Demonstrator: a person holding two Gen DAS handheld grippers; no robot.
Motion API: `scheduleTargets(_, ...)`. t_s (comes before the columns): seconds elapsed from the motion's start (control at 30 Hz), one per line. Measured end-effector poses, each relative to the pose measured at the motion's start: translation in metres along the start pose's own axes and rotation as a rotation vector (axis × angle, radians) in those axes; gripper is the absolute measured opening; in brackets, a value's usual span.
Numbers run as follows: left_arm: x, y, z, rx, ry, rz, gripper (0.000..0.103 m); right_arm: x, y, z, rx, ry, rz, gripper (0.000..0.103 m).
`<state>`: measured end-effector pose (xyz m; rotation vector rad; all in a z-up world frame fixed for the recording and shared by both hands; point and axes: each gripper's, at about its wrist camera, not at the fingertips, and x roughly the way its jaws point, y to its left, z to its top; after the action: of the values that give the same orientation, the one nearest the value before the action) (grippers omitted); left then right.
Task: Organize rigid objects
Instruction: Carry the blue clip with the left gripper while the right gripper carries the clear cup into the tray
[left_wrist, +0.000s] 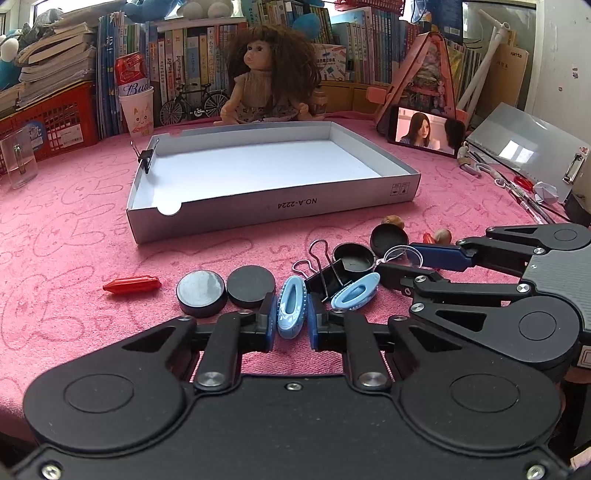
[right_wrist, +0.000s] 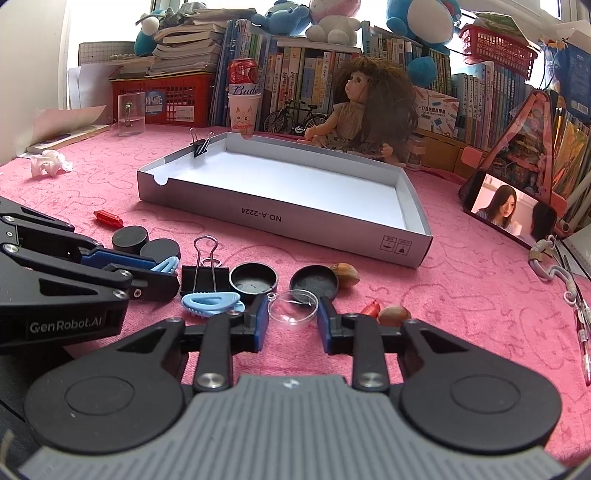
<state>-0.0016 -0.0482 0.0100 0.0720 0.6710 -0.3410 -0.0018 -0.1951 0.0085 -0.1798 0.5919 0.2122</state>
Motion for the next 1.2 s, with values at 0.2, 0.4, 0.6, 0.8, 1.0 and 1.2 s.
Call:
scheduleTargets(0.2, -0.008, 0.002, 0.011, -0.018, -0.034, 0.003, 0.016, -0.005, -0.007, 0.008, 0.058, -0.018, 0.033, 0.034)
scheduleTargets(0.4, -0.004, 0.013, 0.032, -0.057, -0.075, 0.05, 0.016, -0.007, -0.02, 0.026, 0.134, -0.049, 0.048, 0.034)
scheduleTargets(0.6, 0.004, 0.031, 0.061, -0.109, -0.105, 0.06, 0.016, 0.003, -0.04, 0.047, 0.199, -0.062, 0.047, 0.034)
scheduleTargets(0.8, 0.019, 0.041, 0.091, -0.106, -0.12, 0.088, 0.016, 0.025, -0.063, 0.07, 0.287, -0.037, 0.053, 0.033)
scheduleTargets(1.0, 0.044, 0.049, 0.118, -0.101, -0.111, 0.095, 0.016, 0.047, -0.073, 0.089, 0.295, -0.025, 0.058, 0.033)
scheduleTargets(1.2, 0.078, 0.054, 0.134, -0.09, -0.067, 0.096, 0.016, 0.072, -0.077, 0.102, 0.281, 0.001, 0.043, 0.034)
